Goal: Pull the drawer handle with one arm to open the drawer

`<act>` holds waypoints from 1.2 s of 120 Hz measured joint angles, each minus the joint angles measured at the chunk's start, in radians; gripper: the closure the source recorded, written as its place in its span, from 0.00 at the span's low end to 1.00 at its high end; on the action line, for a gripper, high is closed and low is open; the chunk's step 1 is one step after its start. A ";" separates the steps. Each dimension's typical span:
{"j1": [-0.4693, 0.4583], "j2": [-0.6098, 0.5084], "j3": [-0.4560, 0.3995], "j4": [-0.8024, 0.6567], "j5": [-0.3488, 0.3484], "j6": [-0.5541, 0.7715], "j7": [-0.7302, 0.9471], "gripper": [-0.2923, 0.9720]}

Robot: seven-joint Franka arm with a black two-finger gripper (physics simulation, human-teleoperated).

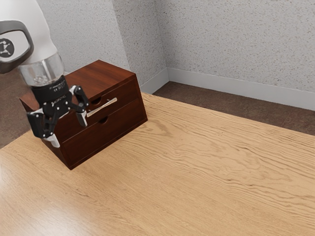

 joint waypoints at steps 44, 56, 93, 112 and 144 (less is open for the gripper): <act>-0.124 0.055 -0.024 0.080 0.035 0.060 0.015 0.23; -0.059 0.126 -0.087 0.147 0.069 0.082 0.090 0.23; 0.501 0.153 -0.618 0.156 0.091 0.121 0.341 0.23; 0.494 0.191 -0.599 0.164 0.109 0.136 0.452 0.23; 0.457 0.218 -0.499 0.164 0.148 0.179 0.641 0.23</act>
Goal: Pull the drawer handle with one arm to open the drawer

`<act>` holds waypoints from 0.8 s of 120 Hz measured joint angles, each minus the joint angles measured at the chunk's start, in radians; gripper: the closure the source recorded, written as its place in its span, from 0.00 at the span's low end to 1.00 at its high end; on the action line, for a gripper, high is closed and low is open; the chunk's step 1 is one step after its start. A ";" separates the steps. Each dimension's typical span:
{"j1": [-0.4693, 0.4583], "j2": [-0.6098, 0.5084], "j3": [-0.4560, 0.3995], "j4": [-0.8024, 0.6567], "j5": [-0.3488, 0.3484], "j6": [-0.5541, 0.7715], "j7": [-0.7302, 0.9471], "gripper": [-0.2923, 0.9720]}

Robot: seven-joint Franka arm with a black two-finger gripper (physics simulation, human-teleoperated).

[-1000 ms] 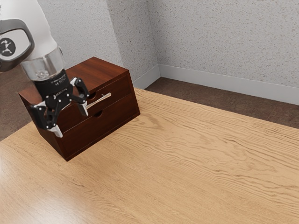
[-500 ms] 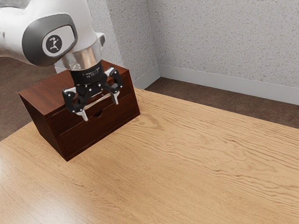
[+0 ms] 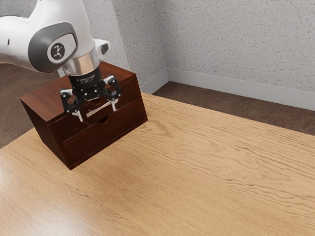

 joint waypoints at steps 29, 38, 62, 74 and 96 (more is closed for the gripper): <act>0.015 0.105 0.000 0.064 0.092 0.062 0.245 0.23; 0.007 0.123 0.000 0.076 0.111 0.081 0.312 0.23; 0.004 0.157 0.001 0.080 0.130 0.137 0.460 0.23; 0.011 0.172 0.001 0.083 0.140 0.163 0.524 0.23; 0.013 0.207 0.001 0.101 0.151 0.194 0.621 0.23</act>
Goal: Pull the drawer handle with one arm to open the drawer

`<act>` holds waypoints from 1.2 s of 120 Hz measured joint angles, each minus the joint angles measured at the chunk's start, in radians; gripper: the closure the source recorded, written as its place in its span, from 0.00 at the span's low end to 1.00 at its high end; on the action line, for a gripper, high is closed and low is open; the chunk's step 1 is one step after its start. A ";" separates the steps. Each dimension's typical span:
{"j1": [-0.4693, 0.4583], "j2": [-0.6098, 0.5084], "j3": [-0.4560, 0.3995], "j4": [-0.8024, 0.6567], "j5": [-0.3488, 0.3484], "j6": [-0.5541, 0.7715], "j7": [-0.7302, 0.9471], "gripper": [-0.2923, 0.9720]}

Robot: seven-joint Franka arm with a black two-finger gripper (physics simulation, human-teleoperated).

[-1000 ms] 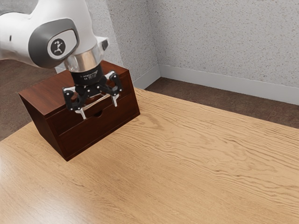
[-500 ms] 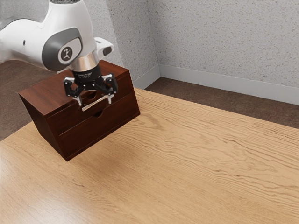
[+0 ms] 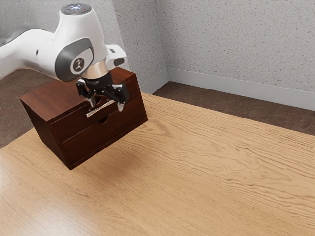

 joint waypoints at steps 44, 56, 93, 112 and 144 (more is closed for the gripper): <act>0.002 0.053 0.014 0.031 0.015 0.023 0.160 0.23; 0.003 0.060 0.018 0.031 0.017 0.037 0.194 0.23; 0.000 0.060 0.018 0.016 0.027 0.081 0.286 0.23; 0.004 0.061 0.025 0.010 0.025 0.093 0.318 0.23; 0.005 0.062 0.031 0.005 0.021 0.100 0.356 0.27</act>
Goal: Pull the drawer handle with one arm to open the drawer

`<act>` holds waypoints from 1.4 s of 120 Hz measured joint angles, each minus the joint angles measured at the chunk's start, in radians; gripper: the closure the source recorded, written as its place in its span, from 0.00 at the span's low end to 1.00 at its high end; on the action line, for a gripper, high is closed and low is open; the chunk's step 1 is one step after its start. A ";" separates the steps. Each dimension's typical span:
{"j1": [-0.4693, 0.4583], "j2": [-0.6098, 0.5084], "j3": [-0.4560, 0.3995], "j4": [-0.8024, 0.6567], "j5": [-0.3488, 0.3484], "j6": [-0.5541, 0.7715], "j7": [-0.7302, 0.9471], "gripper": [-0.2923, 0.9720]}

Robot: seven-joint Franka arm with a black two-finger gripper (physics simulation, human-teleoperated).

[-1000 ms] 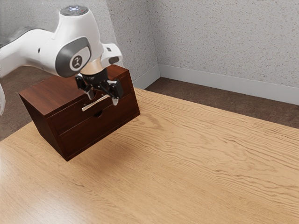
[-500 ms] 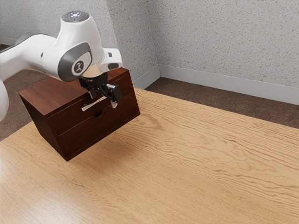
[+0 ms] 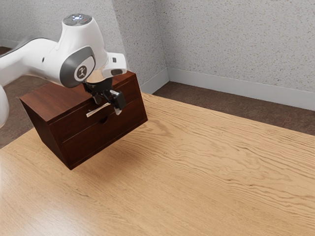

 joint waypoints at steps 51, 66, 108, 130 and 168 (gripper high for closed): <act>-0.001 -0.013 0.036 -0.042 -0.028 0.017 0.029 0.41; -0.003 -0.016 0.037 -0.050 -0.029 0.029 0.033 0.44; -0.020 -0.049 0.037 -0.112 -0.031 0.062 0.032 0.50; -0.032 -0.064 0.037 -0.140 -0.032 0.080 0.027 0.52; -0.058 -0.089 0.037 -0.173 -0.032 0.096 0.010 0.53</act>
